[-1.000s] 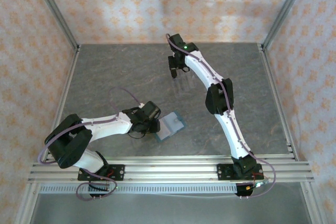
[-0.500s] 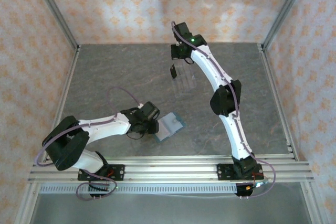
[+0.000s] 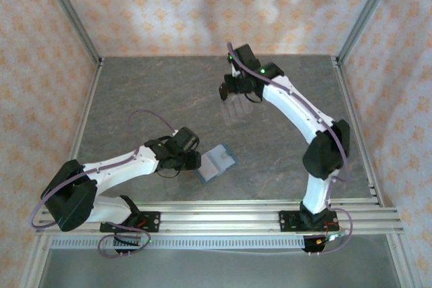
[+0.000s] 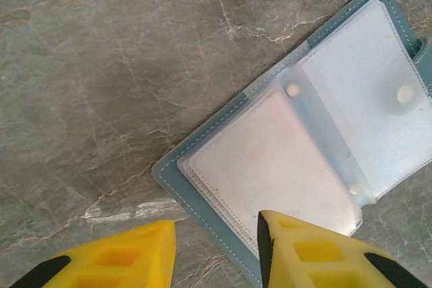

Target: Put the credit cards into the card holder

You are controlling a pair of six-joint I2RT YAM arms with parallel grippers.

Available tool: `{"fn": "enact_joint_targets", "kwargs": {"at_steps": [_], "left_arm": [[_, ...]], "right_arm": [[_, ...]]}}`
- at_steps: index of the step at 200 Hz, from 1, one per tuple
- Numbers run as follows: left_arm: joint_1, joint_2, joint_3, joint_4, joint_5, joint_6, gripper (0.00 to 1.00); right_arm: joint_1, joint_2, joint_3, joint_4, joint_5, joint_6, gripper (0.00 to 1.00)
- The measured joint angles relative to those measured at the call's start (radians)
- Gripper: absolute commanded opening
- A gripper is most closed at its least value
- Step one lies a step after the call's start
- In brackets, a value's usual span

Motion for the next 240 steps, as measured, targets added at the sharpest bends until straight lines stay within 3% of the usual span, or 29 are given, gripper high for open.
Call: {"fn": "enact_joint_targets", "kwargs": {"at_steps": [35, 113, 179, 240], "left_arm": [[-0.001, 0.069, 0.000, 0.012, 0.018, -0.006, 0.28], [0.001, 0.154, 0.005, 0.075, 0.015, -0.034, 0.22], [0.060, 0.241, 0.091, 0.073, -0.008, 0.025, 0.18], [0.061, 0.276, 0.130, 0.074, -0.027, 0.053, 0.14]], "right_arm": [[0.019, -0.175, -0.304, 0.093, -0.069, 0.048, 0.00], [0.055, -0.399, -0.681, 0.315, -0.210, 0.166, 0.00], [0.057, -0.391, -0.924, 0.633, -0.365, 0.285, 0.00], [0.065, -0.299, -1.033, 0.944, -0.401, 0.395, 0.00]]}}
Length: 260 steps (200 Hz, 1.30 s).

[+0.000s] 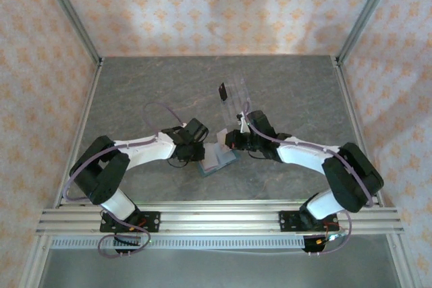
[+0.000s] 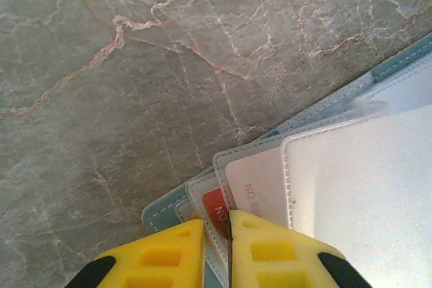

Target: Put the credit cards into the card holder

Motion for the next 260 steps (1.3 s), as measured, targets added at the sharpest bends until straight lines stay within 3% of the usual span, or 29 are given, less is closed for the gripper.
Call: {"fn": "enact_joint_targets", "kwargs": {"at_steps": [127, 260], "left_arm": [[0.000, -0.100, -0.091, -0.008, -0.029, 0.005, 0.11], [0.000, -0.090, -0.086, -0.009, -0.031, 0.011, 0.11]], "right_arm": [[0.014, 0.248, -0.047, 0.381, -0.021, 0.076, 0.00], [0.069, 0.251, -0.129, 0.543, -0.056, 0.204, 0.00]]}}
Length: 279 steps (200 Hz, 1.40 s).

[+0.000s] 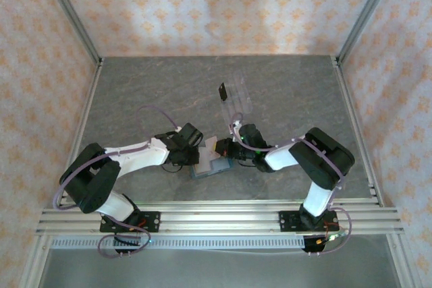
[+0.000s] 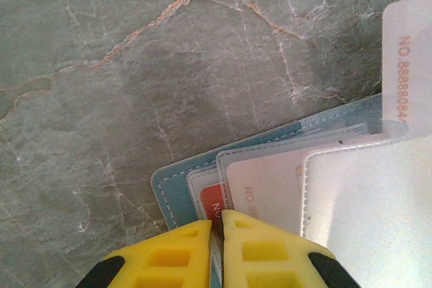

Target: Put the credit cards into the card holder

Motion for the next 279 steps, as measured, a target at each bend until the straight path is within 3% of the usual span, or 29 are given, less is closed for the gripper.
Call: {"fn": "enact_joint_targets", "kwargs": {"at_steps": [56, 116, 224, 279], "left_arm": [[0.000, 0.000, 0.000, 0.000, -0.002, 0.000, 0.11], [0.000, 0.001, 0.001, 0.000, -0.002, 0.000, 0.11], [0.000, 0.001, 0.007, -0.013, -0.002, 0.008, 0.12], [0.000, -0.034, 0.009, -0.089, -0.012, 0.016, 0.16]], "right_arm": [[0.001, -0.088, -0.007, -0.069, 0.005, -0.005, 0.00], [0.021, -0.082, -0.007, -0.087, 0.003, -0.003, 0.00], [0.028, 0.113, -0.046, 0.224, -0.055, 0.141, 0.00], [0.030, 0.118, -0.069, 0.251, -0.051, 0.153, 0.00]]}}
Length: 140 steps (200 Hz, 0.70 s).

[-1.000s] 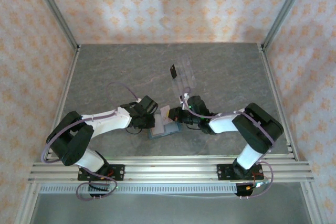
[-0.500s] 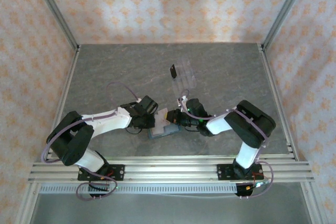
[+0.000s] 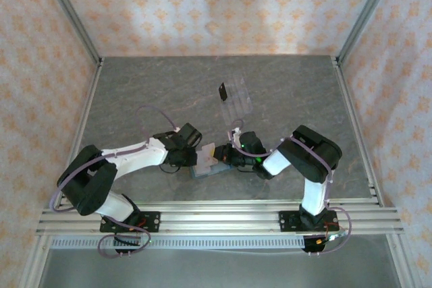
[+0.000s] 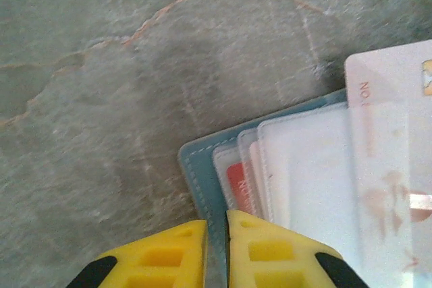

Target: Put the credit cards into the card holder

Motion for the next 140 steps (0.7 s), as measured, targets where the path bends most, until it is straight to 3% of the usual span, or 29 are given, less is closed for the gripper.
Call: {"fn": "enact_joint_targets", "kwargs": {"at_steps": [65, 140], "left_arm": [[0.000, -0.032, 0.012, -0.043, -0.013, 0.011, 0.13], [0.000, 0.047, 0.028, -0.022, -0.004, 0.015, 0.10]], "right_arm": [[0.002, 0.000, -0.016, 0.016, 0.002, 0.000, 0.00], [0.002, -0.010, -0.026, 0.006, -0.014, -0.005, 0.00]]}}
